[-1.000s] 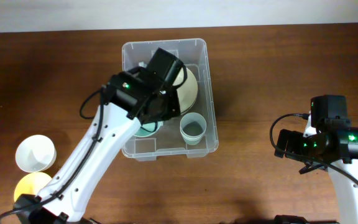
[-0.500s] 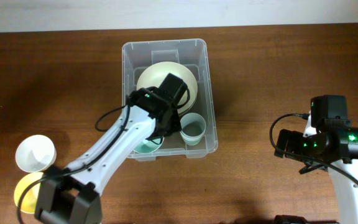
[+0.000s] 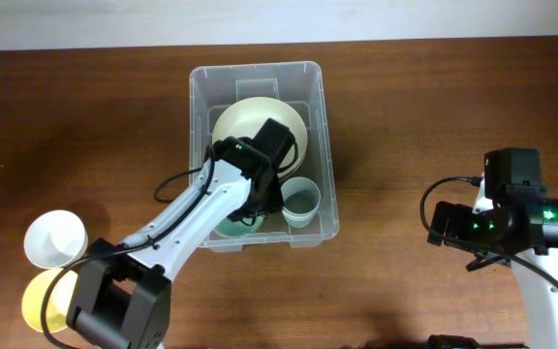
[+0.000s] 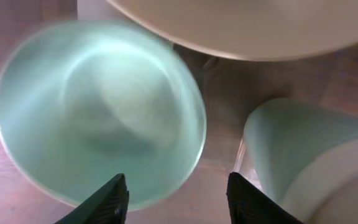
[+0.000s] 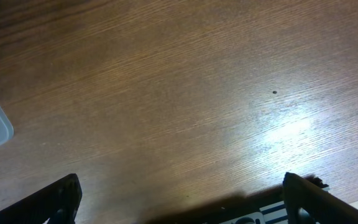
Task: Pack container
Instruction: 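Carry the mint bowl into the container's front left and release, then move the left gripper back and grasp the white bowl rim, then lower the white bowl onto the mint bowl in the container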
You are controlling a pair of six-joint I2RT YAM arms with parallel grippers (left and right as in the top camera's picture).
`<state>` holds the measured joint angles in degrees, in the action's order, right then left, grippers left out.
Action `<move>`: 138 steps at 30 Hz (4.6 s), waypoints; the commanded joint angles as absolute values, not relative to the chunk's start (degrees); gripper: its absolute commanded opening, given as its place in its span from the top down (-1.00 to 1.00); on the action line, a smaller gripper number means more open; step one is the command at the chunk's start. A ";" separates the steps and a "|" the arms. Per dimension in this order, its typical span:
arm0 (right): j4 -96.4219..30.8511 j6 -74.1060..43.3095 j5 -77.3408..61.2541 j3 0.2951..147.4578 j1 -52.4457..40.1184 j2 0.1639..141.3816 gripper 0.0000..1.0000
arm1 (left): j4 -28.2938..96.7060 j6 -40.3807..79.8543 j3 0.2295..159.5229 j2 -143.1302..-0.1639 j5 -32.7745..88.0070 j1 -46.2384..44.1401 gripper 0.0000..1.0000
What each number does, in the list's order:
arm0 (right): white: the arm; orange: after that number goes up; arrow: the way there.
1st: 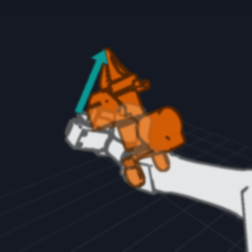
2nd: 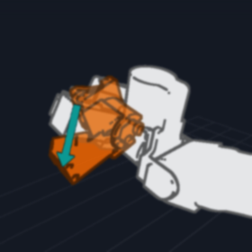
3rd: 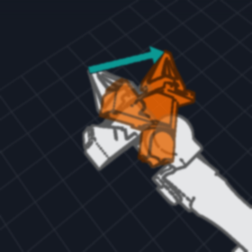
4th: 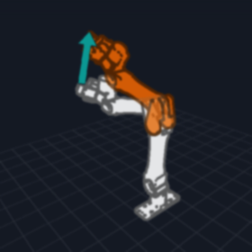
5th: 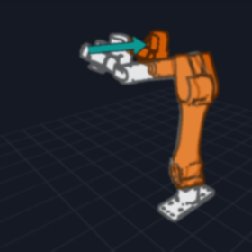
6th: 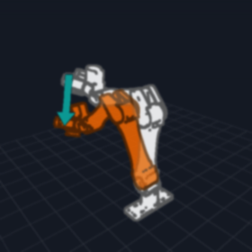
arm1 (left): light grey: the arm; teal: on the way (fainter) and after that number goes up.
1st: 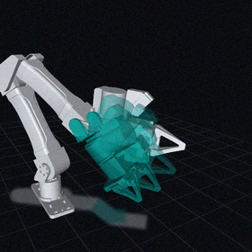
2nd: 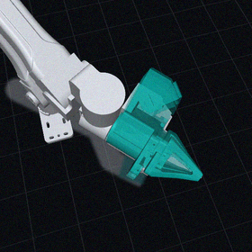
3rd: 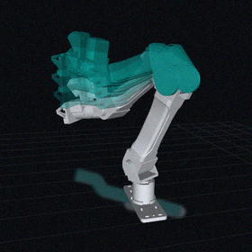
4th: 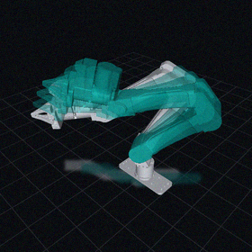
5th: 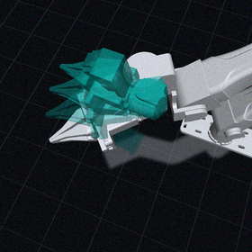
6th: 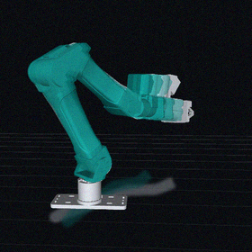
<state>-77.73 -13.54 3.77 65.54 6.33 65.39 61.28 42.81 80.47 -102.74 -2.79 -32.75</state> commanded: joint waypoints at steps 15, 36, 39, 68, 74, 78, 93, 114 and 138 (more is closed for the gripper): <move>-77.58 -13.74 3.68 65.56 6.07 65.32 -0.98 | 86.26 38.94 107.98 -92.97 -20.95 -4.29 -0.93; -77.76 -13.74 3.68 65.56 6.07 65.32 -0.98 | 59.51 27.59 72.95 -97.49 -12.51 25.80 -0.98; -77.73 -13.74 3.70 65.56 6.07 65.32 -0.98 | 57.28 25.15 72.71 -101.54 -9.87 26.04 -0.96; -78.06 -13.74 3.73 65.56 6.07 65.32 -0.98 | 49.80 25.17 72.66 -111.44 -9.15 26.04 0.58; -78.06 -13.74 3.73 65.56 6.07 65.32 -0.98 | 49.30 25.17 72.66 -111.92 -8.51 26.04 0.88; -78.08 -13.74 3.73 65.56 6.07 65.32 -0.98 | 49.08 25.15 72.66 -112.51 -7.77 26.04 0.99; -78.17 -13.74 3.73 65.56 6.07 65.32 -0.98 | 59.20 21.89 86.06 -108.09 -6.20 23.22 0.99; -77.93 -13.74 3.70 65.56 6.07 65.32 -0.97 | 75.48 24.16 94.45 -86.13 -2.17 -15.40 0.99; -77.97 -13.74 3.70 65.56 6.07 65.32 -0.98 | 73.56 27.83 94.43 -105.54 2.39 -33.61 0.99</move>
<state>-77.95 -13.52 3.62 65.49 6.33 65.39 73.12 27.11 93.38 -103.33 0.12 -33.47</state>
